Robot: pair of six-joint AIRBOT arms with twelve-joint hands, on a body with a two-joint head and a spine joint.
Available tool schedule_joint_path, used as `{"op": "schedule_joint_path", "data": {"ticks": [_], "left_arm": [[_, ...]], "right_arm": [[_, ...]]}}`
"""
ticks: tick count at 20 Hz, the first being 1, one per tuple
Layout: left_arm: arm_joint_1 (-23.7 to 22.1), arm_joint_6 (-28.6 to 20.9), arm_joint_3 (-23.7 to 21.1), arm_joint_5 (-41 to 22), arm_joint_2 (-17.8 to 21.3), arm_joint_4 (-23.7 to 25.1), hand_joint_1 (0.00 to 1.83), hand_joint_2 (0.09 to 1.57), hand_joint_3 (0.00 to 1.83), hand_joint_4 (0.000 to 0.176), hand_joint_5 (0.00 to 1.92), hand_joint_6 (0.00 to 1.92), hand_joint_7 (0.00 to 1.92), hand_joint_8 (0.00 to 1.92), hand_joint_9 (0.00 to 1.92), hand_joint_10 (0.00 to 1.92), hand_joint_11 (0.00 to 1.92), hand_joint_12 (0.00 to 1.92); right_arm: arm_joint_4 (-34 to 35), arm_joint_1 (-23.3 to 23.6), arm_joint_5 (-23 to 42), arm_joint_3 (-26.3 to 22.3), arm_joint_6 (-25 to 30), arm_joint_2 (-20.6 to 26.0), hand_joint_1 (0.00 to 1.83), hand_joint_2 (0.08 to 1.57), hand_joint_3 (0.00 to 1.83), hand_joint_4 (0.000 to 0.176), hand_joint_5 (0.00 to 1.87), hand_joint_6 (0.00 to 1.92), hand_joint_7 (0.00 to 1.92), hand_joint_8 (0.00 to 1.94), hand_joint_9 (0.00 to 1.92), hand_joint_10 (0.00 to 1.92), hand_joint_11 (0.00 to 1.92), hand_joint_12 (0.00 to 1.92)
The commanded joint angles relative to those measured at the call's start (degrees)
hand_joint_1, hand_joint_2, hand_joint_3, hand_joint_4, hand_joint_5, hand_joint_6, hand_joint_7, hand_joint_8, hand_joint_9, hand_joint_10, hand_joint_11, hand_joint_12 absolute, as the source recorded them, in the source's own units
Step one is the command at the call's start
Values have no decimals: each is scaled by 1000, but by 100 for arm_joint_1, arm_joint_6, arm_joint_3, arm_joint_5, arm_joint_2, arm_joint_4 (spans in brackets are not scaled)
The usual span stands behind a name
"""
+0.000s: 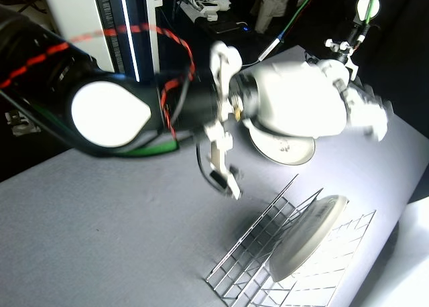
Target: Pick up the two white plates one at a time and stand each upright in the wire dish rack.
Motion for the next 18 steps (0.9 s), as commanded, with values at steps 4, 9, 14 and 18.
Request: {"op": "schedule_joint_path", "data": {"ticks": [4, 9, 14, 18], "left_arm": [[212, -143, 35, -221, -47, -93, 0, 1226, 1, 0, 14, 5, 0, 0, 0, 0, 0, 0], [253, -151, 36, -223, -57, -96, 0, 1221, 0, 0, 5, 1, 0, 0, 0, 0, 0, 0], [252, -151, 90, -233, -105, -112, 0, 1223, 0, 0, 0, 0, 0, 0, 0, 0, 0, 0], [251, -151, 95, -233, -111, -134, 0, 1220, 0, 0, 33, 12, 13, 5, 0, 0, 8, 4]], "right_arm": [[-190, -122, 626, -97, -146, 176, 1097, 1048, 4, 0, 172, 6, 120, 6, 114, 13, 0, 654], [-517, -440, 644, -199, -144, 243, 1262, 1014, 0, 0, 213, 5, 206, 8, 228, 26, 0, 1010], [-619, -639, 263, -330, -105, 122, 1496, 1028, 5, 0, 148, 2, 155, 2, 174, 3, 0, 716], [-619, -815, -158, -259, -109, -246, 1685, 1043, 3, 0, 159, 7, 168, 5, 189, 9, 0, 790]]}}
